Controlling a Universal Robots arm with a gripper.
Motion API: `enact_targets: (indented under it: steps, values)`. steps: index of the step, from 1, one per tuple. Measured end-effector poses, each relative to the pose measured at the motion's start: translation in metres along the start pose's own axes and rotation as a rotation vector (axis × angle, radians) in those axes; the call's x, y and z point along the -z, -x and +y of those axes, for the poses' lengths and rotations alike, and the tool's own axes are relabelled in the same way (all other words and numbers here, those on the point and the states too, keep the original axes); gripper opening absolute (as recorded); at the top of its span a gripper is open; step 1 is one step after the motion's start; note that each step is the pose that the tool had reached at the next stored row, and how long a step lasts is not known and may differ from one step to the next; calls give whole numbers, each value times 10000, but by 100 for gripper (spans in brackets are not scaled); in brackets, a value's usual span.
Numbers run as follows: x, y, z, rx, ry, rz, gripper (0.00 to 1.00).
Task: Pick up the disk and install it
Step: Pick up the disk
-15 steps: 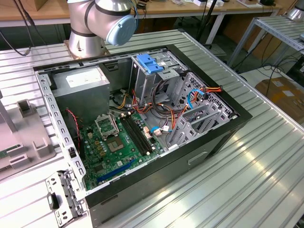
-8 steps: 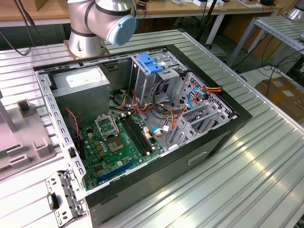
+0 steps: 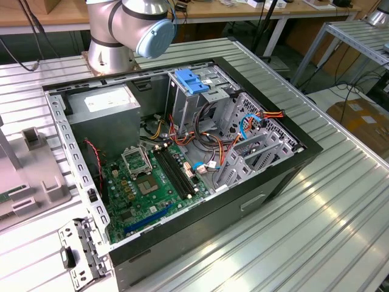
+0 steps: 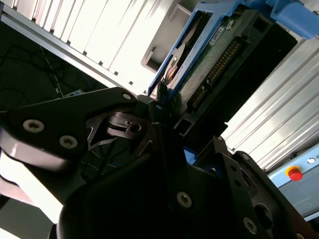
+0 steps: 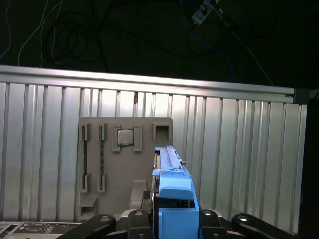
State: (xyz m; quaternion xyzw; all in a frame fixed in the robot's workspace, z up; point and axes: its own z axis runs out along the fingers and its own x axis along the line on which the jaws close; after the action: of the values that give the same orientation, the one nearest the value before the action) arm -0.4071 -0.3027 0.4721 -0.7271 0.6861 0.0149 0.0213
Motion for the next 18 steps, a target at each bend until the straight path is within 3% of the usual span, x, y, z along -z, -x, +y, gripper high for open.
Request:
enact_targets:
  steps: [18]
  values:
    - [-1,-3,-50,1,-1,0,36]
